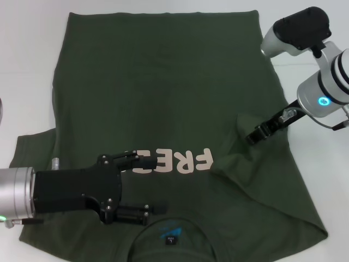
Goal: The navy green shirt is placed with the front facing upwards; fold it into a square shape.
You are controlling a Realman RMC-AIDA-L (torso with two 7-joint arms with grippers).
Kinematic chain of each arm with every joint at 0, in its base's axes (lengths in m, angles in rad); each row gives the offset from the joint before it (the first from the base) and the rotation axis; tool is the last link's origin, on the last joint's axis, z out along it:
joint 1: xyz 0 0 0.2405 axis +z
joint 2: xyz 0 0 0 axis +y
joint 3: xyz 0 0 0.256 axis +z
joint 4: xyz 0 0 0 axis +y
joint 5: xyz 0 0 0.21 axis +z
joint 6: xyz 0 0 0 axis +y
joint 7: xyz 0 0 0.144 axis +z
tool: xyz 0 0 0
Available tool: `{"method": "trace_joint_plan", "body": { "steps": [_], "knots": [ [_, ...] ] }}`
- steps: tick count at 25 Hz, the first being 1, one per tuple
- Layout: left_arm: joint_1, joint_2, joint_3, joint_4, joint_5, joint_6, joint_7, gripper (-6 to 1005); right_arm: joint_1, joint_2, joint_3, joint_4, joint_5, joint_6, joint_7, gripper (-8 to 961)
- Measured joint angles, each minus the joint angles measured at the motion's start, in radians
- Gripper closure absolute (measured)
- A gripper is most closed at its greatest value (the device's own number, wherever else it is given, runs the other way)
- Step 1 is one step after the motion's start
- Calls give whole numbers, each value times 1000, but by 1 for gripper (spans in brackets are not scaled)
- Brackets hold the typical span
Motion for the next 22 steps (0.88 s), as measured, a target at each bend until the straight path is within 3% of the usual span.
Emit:
{"method": "trace_joint_plan", "body": {
  "steps": [9, 22],
  "knots": [
    [1, -1, 0, 0, -1, 0, 0, 64, 18, 8, -2, 75, 6, 10, 17, 444],
    [2, -2, 0, 0, -10, -3, 7, 64, 40, 12, -3, 178, 88, 138, 8, 445]
  ]
}}
